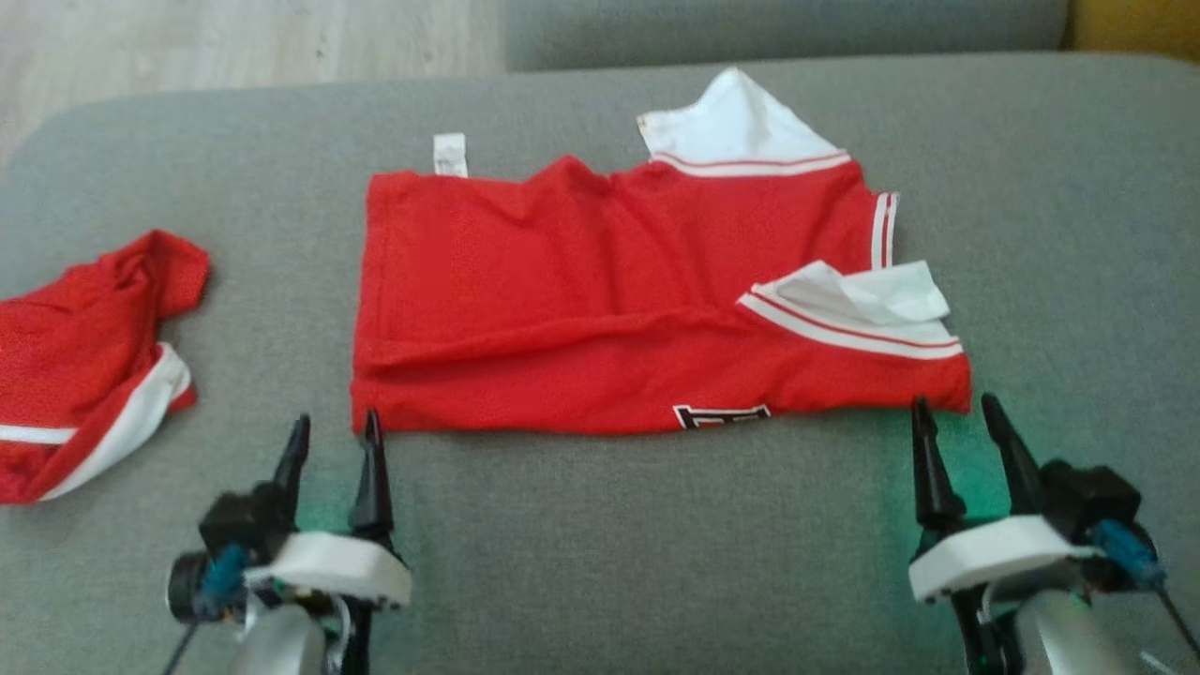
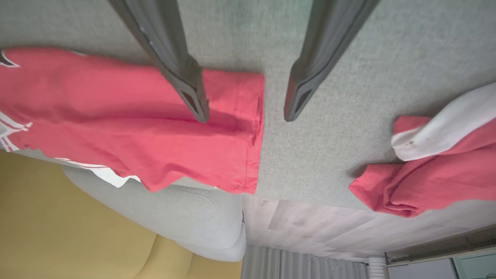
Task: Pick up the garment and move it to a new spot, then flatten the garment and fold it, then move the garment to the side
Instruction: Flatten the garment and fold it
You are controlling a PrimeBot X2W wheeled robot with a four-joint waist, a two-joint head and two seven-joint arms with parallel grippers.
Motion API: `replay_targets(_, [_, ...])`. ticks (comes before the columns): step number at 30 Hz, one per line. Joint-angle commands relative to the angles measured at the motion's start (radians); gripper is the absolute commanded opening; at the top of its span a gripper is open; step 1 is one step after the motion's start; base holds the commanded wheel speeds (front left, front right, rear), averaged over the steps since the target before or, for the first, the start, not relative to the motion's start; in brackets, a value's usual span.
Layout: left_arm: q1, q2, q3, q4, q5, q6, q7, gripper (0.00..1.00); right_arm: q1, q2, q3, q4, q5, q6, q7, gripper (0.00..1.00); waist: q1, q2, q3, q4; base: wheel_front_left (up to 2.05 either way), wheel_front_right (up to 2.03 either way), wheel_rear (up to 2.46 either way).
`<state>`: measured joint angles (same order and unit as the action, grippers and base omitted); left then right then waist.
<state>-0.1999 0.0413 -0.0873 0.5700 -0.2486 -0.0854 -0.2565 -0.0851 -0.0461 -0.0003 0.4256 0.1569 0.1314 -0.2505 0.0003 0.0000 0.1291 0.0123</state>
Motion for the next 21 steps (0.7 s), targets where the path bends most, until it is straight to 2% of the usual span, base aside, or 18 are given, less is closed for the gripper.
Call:
replay_targets(1, [-0.035, 0.009, 0.044, -0.006, -0.009, -0.004, -0.005, 1.00, -0.039, -0.004, 0.023, -0.033, -0.002, -0.001, -0.011, 1.00, -0.0003, 0.0000, 0.037, -0.025, 0.00, 0.00, 0.00])
replay_targets(7, [-0.120, 0.009, 0.095, 0.097, -0.024, -0.025, -0.005, 1.00, -0.078, -0.004, -0.001, -0.052, -0.004, -0.001, -0.011, 1.00, -0.0003, 0.0000, 0.101, -0.062, 0.00, 0.00, 0.00])
replay_targets(12, [-0.149, 0.009, 0.056, 0.191, -0.055, -0.040, -0.005, 1.00, -0.099, -0.004, -0.033, -0.055, -0.002, -0.001, -0.011, 1.00, -0.0003, 0.0000, 0.125, -0.073, 0.00, 0.00, 0.00])
replay_targets(13, [-0.153, 0.009, 0.041, 0.209, -0.068, -0.042, -0.005, 0.86, -0.103, -0.004, -0.038, -0.047, -0.001, -0.001, -0.011, 1.00, -0.0003, 0.0000, 0.128, -0.073, 0.00, 0.00, 0.00])
replay_targets(14, [-0.155, 0.009, 0.022, 0.226, -0.079, -0.043, -0.005, 0.55, -0.108, -0.004, -0.042, -0.035, -0.003, -0.001, -0.011, 1.00, -0.0003, 0.0000, 0.130, -0.072, 0.00, 0.00, 0.00])
replay_targets(16, [-0.161, 0.009, -0.031, 0.248, -0.103, -0.044, -0.005, 0.13, -0.121, -0.004, -0.048, -0.011, -0.004, -0.001, -0.011, 1.00, -0.0003, 0.0000, 0.135, -0.068, 0.00, 0.00, 0.00])
replay_targets(17, [-0.163, 0.009, -0.063, 0.253, -0.125, -0.045, -0.005, 0.00, -0.127, -0.004, -0.048, 0.006, -0.005, -0.001, -0.011, 1.00, -0.0003, 0.0000, 0.138, -0.064, 0.00, 0.00, 0.00])
replay_targets(21, [-0.173, 0.009, -0.139, 0.260, -0.169, -0.045, -0.005, 0.00, -0.159, -0.004, -0.034, 0.080, 0.016, -0.001, -0.011, 1.00, -0.0003, 0.0000, 0.149, -0.047, 0.00, 0.00, 0.00])
